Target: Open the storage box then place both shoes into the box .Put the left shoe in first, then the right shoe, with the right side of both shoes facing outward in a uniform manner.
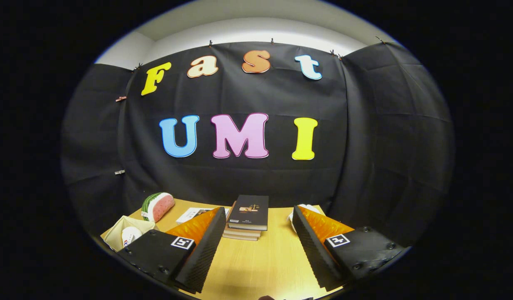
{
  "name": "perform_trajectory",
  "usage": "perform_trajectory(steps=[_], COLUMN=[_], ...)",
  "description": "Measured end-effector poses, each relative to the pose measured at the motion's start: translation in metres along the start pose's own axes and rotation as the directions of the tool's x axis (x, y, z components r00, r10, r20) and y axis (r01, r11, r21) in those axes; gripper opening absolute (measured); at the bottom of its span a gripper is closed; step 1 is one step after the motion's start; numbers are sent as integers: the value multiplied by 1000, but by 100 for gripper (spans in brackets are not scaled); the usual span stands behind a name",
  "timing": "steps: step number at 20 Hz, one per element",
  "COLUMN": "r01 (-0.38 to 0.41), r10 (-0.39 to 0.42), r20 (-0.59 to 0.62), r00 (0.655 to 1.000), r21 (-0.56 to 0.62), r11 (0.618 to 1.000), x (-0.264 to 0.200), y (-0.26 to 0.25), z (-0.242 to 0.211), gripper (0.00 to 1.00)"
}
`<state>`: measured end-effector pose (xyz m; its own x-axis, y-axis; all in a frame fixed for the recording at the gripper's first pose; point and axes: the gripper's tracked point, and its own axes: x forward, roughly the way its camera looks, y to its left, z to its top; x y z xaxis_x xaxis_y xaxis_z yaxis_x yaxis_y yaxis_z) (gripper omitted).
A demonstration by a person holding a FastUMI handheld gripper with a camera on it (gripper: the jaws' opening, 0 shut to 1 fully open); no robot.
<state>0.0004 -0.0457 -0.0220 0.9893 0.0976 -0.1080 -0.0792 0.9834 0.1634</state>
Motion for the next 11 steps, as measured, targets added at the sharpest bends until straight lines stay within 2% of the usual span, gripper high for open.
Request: perform_trajectory(steps=[4,11], r01=[20,25], r10=[-19,-24], r20=[43,29], r00=[999,999], r21=[-22,-23], r11=[1000,999], x=[-2,0], y=[-13,-22], z=[6,2], gripper=[99,99])
